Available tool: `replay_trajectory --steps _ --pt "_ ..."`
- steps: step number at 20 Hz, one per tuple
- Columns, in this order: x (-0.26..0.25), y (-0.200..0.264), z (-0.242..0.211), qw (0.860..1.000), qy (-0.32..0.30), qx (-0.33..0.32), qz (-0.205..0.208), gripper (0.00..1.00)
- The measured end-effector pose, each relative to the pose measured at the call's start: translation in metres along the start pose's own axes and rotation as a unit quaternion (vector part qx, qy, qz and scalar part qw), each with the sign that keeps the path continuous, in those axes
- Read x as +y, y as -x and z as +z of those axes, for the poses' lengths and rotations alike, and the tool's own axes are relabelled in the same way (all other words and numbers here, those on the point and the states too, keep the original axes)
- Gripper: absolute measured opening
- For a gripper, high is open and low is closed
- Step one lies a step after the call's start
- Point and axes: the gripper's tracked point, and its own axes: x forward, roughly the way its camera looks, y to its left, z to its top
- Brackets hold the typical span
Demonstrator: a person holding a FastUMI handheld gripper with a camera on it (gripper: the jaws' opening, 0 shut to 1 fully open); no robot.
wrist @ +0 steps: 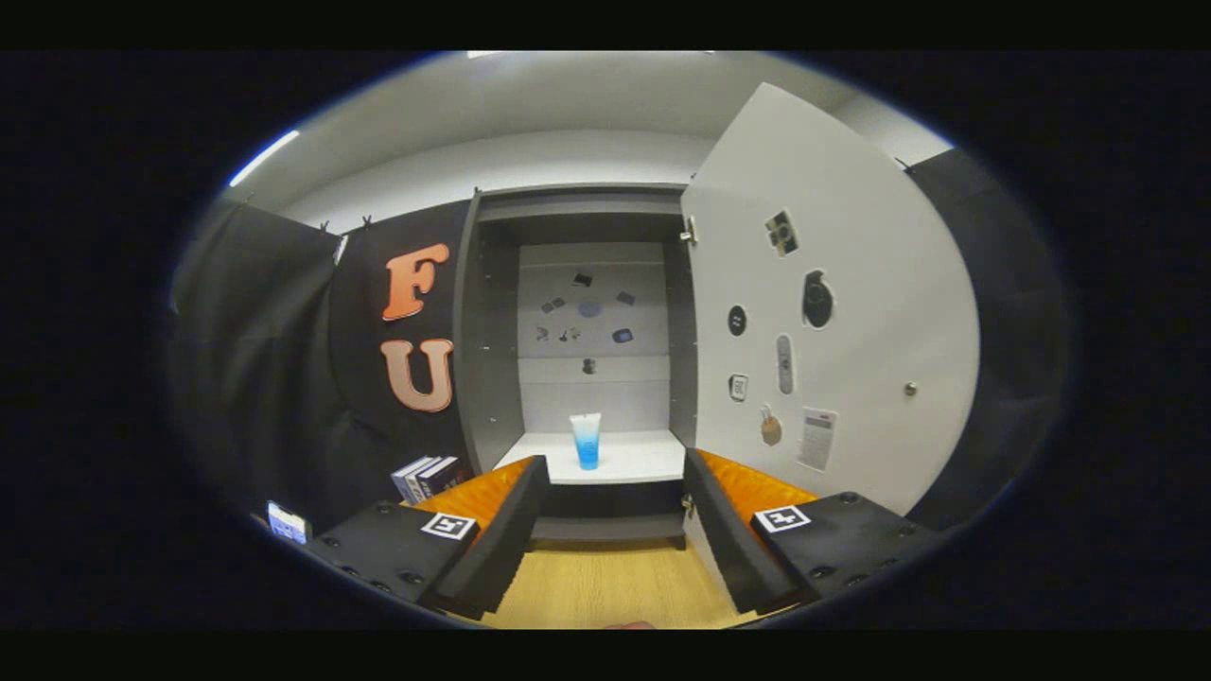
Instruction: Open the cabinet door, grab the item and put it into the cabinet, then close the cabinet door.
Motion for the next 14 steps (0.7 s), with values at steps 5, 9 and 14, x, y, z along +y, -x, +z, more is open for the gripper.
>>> replay_trajectory --steps 5,9,14 --pt "-0.054 0.052 0.005 0.999 -0.008 -0.023 -0.034 0.92" --pt "-0.094 0.088 0.016 0.998 -0.012 -0.041 -0.056 0.92" --pt "-0.158 0.104 0.023 0.993 -0.007 -0.044 -0.107 0.92"
